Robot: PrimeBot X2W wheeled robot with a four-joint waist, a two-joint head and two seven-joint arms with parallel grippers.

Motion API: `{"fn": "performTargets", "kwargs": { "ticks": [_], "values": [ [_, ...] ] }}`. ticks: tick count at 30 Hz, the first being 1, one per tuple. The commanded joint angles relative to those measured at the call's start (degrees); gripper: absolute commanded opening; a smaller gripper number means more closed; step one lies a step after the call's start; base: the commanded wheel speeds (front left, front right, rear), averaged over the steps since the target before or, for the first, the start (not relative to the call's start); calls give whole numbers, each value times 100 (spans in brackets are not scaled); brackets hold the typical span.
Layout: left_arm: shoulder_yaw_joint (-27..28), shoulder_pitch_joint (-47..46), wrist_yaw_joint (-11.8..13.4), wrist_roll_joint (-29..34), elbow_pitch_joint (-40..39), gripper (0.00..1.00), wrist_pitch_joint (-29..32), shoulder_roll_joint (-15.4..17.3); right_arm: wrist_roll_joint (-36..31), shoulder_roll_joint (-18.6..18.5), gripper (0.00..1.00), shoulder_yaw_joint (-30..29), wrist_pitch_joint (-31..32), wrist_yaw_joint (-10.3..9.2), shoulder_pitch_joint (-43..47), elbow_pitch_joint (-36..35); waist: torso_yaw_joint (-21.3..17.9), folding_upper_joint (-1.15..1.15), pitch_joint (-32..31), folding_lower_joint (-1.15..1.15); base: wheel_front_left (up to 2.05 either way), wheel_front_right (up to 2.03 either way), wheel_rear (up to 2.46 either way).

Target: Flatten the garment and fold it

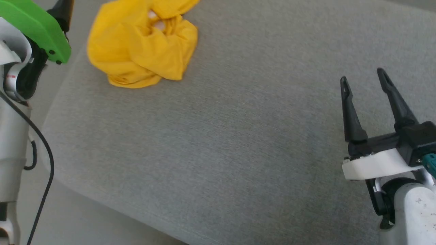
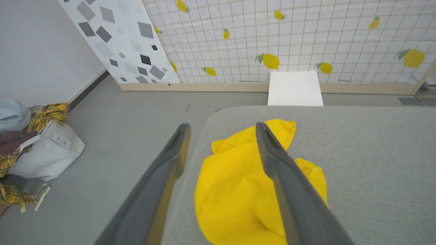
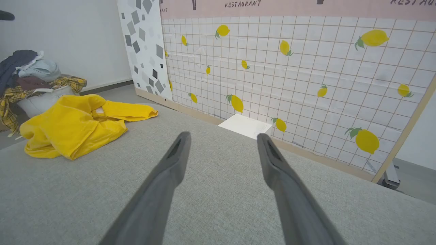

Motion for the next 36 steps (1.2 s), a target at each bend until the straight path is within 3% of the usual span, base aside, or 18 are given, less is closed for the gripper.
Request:
{"fn": "performTargets", "kwargs": {
  "ticks": [1, 12, 19, 24, 25, 26, 27, 36],
  "values": [
    [-88, -101, -13, -139, 101, 100, 41, 122, -64, -4, 100, 25, 30, -9, -134, -97, -416, 0, 512, -1, 0, 0, 0],
    [-420, -4, -8, -1018, 894, 100, 921, 269, -179, -4, 100, 6, 154, -9, -310, -393, -618, 0, 1152, -1, 0, 0, 0],
    [-495, 46, 167, -1251, 1285, 100, 1708, 227, -139, -4, 100, 39, 171, -9, -392, -402, -707, 0, 1350, -1, 0, 0, 0],
    [-519, 120, 152, -1313, 1358, 97, 1756, 246, -120, -4, 100, 27, 157, -9, -448, -375, -815, 0, 1397, -1, 0, 0, 0],
    [-517, 120, 140, -1292, 1352, 71, 1655, 265, -117, -4, 100, 23, 152, -9, -460, -371, -838, 0, 1398, -1, 0, 0, 0],
    [-508, 117, 130, -1250, 1351, 11, 1485, 287, -113, -4, 100, 17, 145, -9, -472, -365, -865, 0, 1395, -1, 0, 0, 0],
    [-511, 123, 116, -1221, 1361, 0, 1336, 298, -107, -4, 100, 9, 137, -9, -481, -354, -888, 0, 1385, -1, 0, 0, 0],
    [-323, -17, 74, -1062, 1536, 0, 156, 505, 94, -4, 100, -71, -57, -9, -435, -95, -1025, 0, 889, -1, 0, 0, 0]
  ]
}}
